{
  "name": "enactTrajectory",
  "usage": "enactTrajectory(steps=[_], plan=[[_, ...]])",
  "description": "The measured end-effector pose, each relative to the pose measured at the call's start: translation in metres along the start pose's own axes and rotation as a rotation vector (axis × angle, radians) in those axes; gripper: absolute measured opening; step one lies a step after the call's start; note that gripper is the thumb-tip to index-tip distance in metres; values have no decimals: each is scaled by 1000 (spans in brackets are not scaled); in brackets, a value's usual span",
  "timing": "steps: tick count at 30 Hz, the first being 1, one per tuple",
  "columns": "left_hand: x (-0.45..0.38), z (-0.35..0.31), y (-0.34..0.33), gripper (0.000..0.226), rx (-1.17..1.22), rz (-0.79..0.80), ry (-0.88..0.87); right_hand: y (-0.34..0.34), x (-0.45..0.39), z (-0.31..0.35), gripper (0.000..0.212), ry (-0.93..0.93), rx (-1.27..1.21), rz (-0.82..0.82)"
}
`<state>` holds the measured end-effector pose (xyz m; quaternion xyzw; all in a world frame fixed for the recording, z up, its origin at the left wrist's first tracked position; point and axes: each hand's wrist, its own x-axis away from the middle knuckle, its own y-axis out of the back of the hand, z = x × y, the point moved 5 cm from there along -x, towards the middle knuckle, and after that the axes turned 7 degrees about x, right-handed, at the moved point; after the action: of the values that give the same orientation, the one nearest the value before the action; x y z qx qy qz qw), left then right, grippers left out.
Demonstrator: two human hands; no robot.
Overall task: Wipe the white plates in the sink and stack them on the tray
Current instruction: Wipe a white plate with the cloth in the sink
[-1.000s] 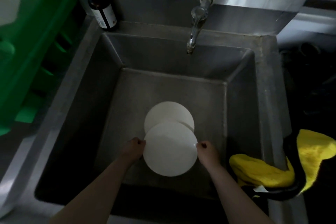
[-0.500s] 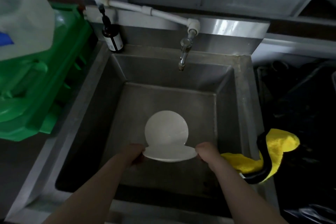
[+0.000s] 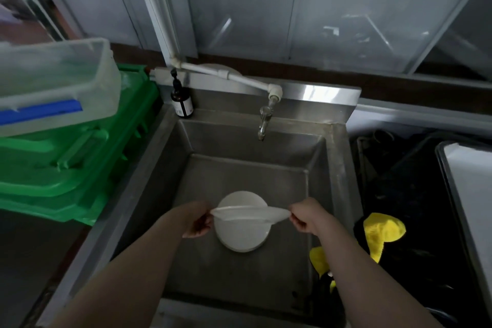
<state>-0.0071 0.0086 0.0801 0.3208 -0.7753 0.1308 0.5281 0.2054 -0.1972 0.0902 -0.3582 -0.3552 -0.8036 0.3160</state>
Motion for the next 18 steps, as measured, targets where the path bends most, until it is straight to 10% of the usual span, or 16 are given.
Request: enactTrajectory(steps=[18], plan=[[44,-33,-4,31,5,36,-54,26,33,23,13,37,-14,-19]])
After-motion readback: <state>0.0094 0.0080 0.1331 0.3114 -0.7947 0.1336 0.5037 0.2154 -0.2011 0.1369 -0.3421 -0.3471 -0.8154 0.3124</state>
